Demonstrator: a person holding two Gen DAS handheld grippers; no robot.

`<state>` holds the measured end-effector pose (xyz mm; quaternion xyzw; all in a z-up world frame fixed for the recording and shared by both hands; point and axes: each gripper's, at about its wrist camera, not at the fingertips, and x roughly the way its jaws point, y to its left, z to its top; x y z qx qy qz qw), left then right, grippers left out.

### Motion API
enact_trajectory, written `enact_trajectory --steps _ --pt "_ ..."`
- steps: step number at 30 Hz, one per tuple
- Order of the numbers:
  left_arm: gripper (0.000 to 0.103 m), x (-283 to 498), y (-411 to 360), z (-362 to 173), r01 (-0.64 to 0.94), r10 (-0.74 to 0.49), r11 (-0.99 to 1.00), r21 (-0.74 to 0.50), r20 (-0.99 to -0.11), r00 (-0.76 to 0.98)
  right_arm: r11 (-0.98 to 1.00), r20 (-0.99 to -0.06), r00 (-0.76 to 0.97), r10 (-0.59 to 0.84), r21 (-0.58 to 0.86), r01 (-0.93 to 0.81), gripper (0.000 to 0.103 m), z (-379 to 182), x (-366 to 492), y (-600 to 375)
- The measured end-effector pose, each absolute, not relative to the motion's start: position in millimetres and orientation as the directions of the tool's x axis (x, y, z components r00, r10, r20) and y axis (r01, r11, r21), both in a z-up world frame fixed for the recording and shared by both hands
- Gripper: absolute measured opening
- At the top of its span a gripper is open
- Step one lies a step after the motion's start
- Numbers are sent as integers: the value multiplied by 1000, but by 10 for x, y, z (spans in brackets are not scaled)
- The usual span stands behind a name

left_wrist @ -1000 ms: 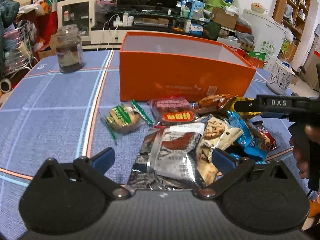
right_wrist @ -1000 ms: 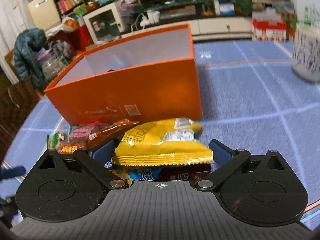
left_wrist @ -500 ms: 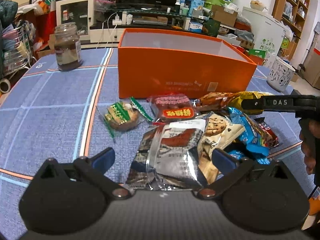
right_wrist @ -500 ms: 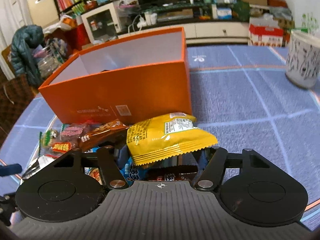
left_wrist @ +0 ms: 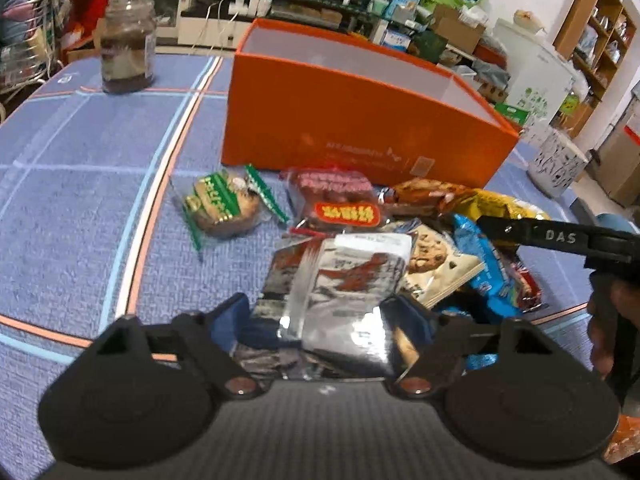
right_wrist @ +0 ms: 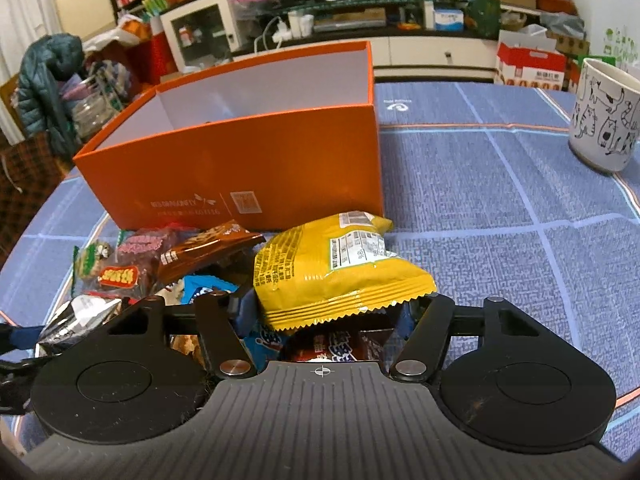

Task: Organize snacks
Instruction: 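Grasp the silver packet with left tool while right tool grasps yellow chip bag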

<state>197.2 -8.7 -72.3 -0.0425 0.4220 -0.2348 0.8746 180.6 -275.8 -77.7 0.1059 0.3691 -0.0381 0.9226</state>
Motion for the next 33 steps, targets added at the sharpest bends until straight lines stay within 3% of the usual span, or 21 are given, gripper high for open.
enact_trajectory --steps 9,29,30,32,33 --pt "73 1919 -174 -702 384 -394 902 -196 -736 550 974 -696 718 6 165 152 53 -792 1814 -2760" --pt "66 1875 -151 -638 381 -366 911 -160 -740 565 977 -708 706 -15 138 160 48 -814 1830 -2748" --pt "66 1875 -149 -638 381 -365 911 -159 -740 565 977 -708 706 -14 140 160 45 -814 1828 -2752" --pt "66 1875 -146 -638 380 -365 911 -159 -740 565 976 -707 707 -8 149 159 26 -805 1821 -2764" --pt "66 1876 -143 -638 381 -365 911 -158 -740 565 975 -708 707 -7 152 161 24 -803 1820 -2768"
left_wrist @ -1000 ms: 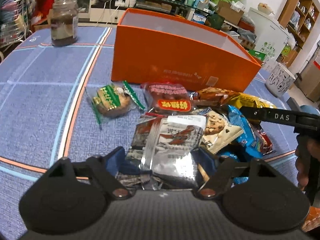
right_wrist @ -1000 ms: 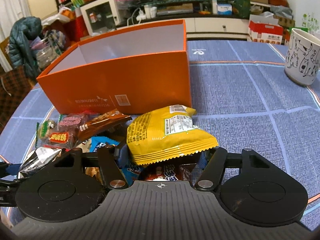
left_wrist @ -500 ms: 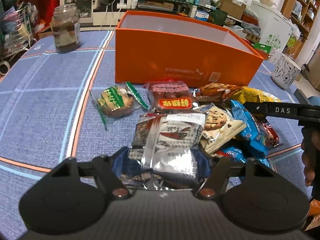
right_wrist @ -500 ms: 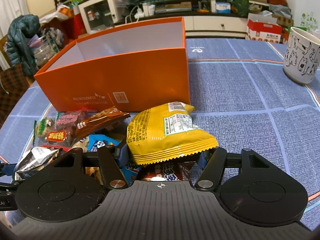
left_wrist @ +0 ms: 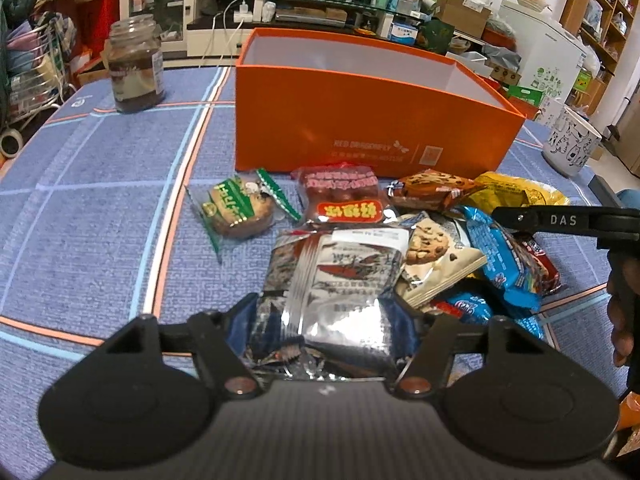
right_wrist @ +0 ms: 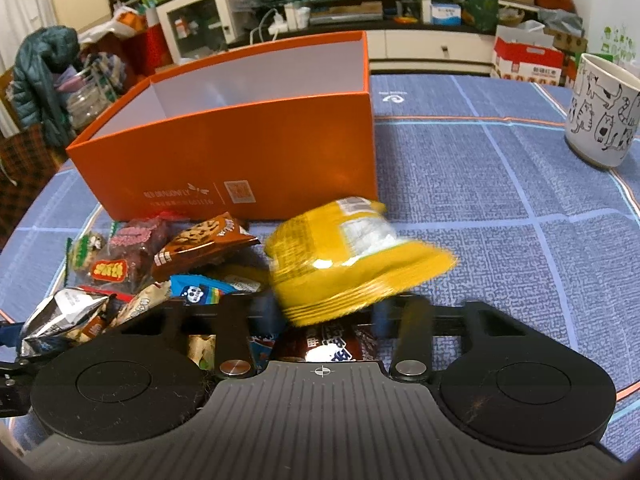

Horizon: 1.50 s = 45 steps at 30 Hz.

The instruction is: Organize snacks

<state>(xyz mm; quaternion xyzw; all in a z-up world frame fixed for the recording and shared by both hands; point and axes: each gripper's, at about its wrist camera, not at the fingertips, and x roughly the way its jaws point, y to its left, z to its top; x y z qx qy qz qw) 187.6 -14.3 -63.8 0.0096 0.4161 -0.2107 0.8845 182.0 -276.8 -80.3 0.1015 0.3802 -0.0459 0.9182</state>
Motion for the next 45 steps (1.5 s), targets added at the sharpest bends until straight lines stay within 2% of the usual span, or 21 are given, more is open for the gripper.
enact_trajectory --steps 6,8,10,11,15,18,21,28,29,30,31,36,45 --pt "66 1870 -135 -647 385 -365 910 -156 -743 561 975 -718 696 2 155 157 25 -811 1822 -2777" --pt "66 1870 -128 -643 385 -365 909 -157 -744 559 977 -736 677 13 152 147 35 -810 1816 -2792" --pt "66 1878 -116 -640 383 -366 910 -160 -746 556 981 -733 680 8 138 136 65 -712 1721 -2868" --pt "66 1885 -106 -635 382 -366 910 -161 -747 556 984 -740 673 20 135 118 72 -652 1649 -2925" --pt "66 1896 -90 -606 377 -364 912 -161 -741 564 981 -667 743 56 173 81 85 -376 1337 -3185" --pt "66 1882 -125 -601 387 -369 908 -159 -739 564 988 -624 781 28 137 74 90 -228 1473 -3281" --pt "66 1872 -147 -620 399 -372 904 -154 -742 557 989 -685 720 114 145 -19 88 -295 1834 -3244" --pt "66 1876 -106 -641 401 -364 905 -144 -751 552 992 -805 579 127 99 -80 85 -675 2246 -2988" --pt "66 1875 -104 -638 401 -365 904 -145 -751 551 994 -813 572 107 81 -71 82 -715 2260 -2970" --pt "66 1875 -103 -639 401 -364 905 -145 -750 552 996 -821 563 89 67 -60 67 -744 2280 -2963" --pt "66 1873 -103 -637 401 -365 904 -145 -749 553 996 -824 559 90 72 -55 61 -763 2291 -2965" --pt "66 1833 -86 -597 405 -369 903 -143 -742 560 997 -814 576 77 58 -51 46 -726 2226 -2988" --pt "65 1670 29 -360 420 -400 895 -152 -691 602 998 -775 630 54 19 -63 43 -482 1992 -2944"
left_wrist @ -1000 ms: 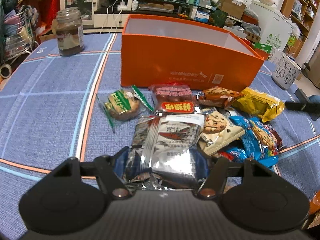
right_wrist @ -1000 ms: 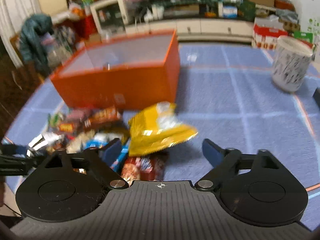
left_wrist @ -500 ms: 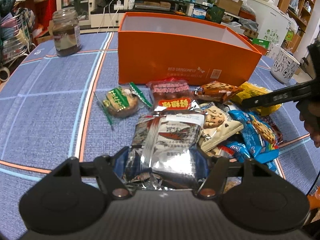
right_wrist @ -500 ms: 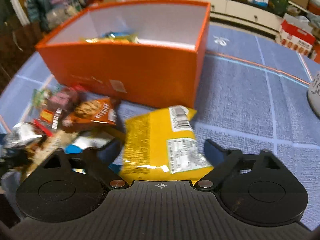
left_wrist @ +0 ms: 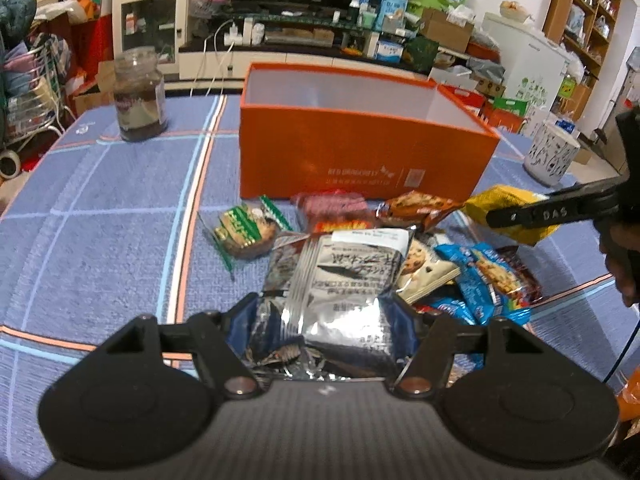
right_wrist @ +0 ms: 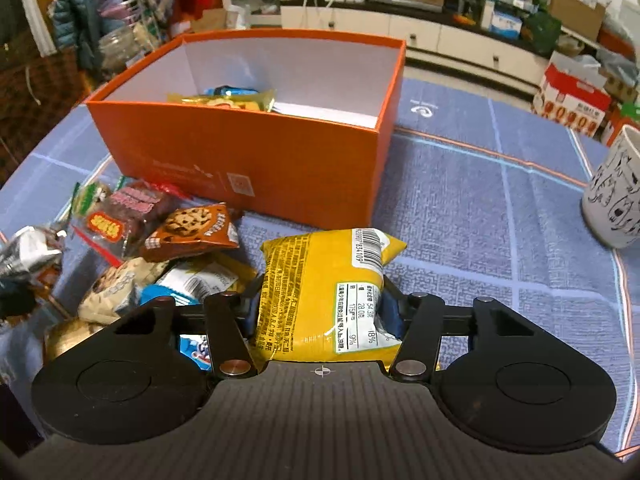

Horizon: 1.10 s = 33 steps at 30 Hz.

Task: Organize snacks
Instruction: 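Carry silver packet into orange box with left tool while right drops yellow bag in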

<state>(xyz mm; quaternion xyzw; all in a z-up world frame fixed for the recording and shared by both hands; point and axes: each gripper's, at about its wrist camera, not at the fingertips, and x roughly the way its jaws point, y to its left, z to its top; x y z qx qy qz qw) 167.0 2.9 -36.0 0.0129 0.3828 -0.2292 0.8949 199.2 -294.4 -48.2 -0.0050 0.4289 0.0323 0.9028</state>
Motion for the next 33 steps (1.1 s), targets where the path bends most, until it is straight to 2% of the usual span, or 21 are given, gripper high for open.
enact_trajectory --steps 8,13,19,27,33 --pt "65 1588 72 -174 435 -424 887 -157 -650 630 996 -737 673 68 7 -94 42 -258 1801 -2859" --pt "65 1587 64 -70 432 -438 885 -171 -619 652 997 -683 727 76 29 -77 42 -82 1715 -2864" --pt "65 1662 30 4 404 -398 905 -132 -596 697 997 -612 787 81 59 -57 42 40 1702 -2871" --pt "65 2152 -81 259 363 -354 927 -97 -552 755 994 -548 831 94 104 -44 42 330 1943 -2874" --pt "65 2854 -341 435 340 -341 934 -106 -544 767 994 -561 824 81 107 -25 42 362 2442 -2847"
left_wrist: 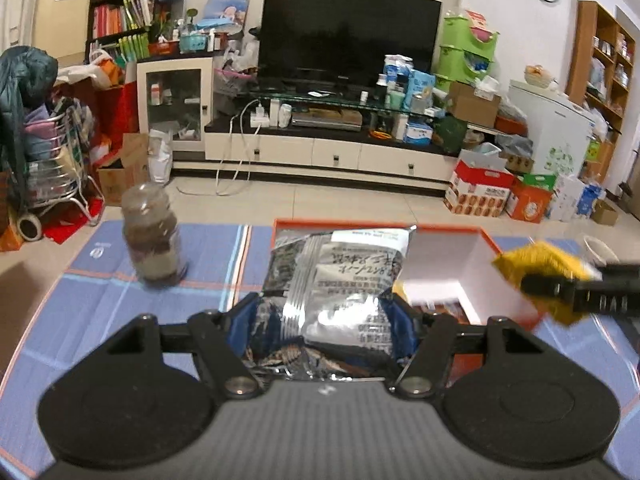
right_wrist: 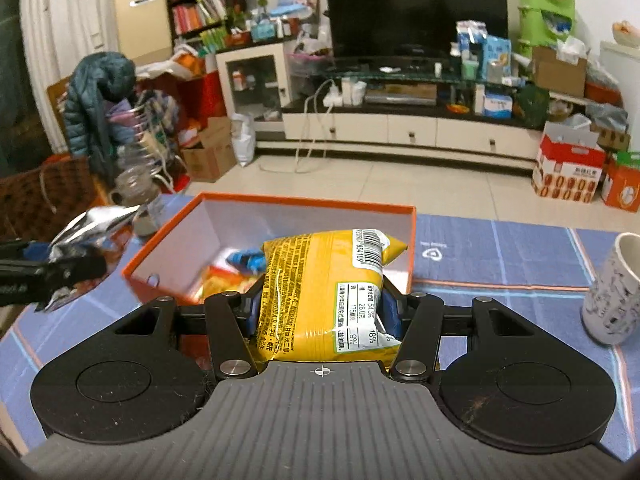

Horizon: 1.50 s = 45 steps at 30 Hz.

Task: Organize snacks
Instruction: 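Carry silver packet into orange box with left tool while right drops yellow bag in, then grasp the bread roll packet with left tool while right grasps blue cookie bag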

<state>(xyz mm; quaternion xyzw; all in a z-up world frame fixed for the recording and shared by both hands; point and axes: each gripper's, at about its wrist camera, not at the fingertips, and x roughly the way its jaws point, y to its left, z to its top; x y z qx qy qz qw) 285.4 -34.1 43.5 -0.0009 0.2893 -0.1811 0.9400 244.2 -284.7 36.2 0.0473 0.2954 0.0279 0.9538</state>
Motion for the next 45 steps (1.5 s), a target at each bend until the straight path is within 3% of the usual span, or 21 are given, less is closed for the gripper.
enact_trajectory --steps 11,13,15,17,19,20,23,28,32,37,41,43,45 --pt "66 3474 -715 285 340 -307 939 -59 -590 746 996 -594 803 47 86 5 42 218 3202 -2793" --pt "77 3515 -717 258 323 -296 944 -64 -596 747 998 -601 799 26 67 19 49 200 3298 -2778" --pt "79 3386 -640 316 324 -309 943 -79 -572 760 997 -589 808 12 63 32 52 259 3238 -2786" --pt "83 3161 -520 379 345 -341 933 -98 -541 769 996 -546 837 29 87 22 58 378 2960 -2800" --pt "98 2865 -374 409 351 -356 930 -109 -510 783 994 -499 866 26 103 30 66 453 2521 -2810" --pt "99 2682 -286 399 351 -358 930 -110 -492 793 993 -480 877 27 116 33 67 447 2267 -2798" --pt "99 2223 -62 289 365 -373 923 -119 -501 781 993 -470 882 37 120 22 67 280 1602 -2687" --pt "99 1615 88 -5 427 -406 900 -91 -535 741 988 -528 847 56 152 29 68 -104 918 -2487" --pt "99 1353 -38 -331 557 -437 830 24 -591 678 989 -559 827 49 146 40 68 -319 816 -2442" --pt "99 1267 -174 -588 645 -433 755 122 -645 629 990 -620 782 62 137 29 54 -547 955 -2368" --pt "97 1330 -245 -574 677 -457 725 126 -647 610 995 -615 786 57 102 8 54 -593 1005 -2254" --pt "93 1376 -309 -586 693 -463 711 115 -665 585 995 -625 779 49 94 14 54 -625 1054 -2242" --pt "78 1400 -377 -638 714 -460 692 108 -696 552 992 -640 765 64 125 21 54 -670 1105 -2268"
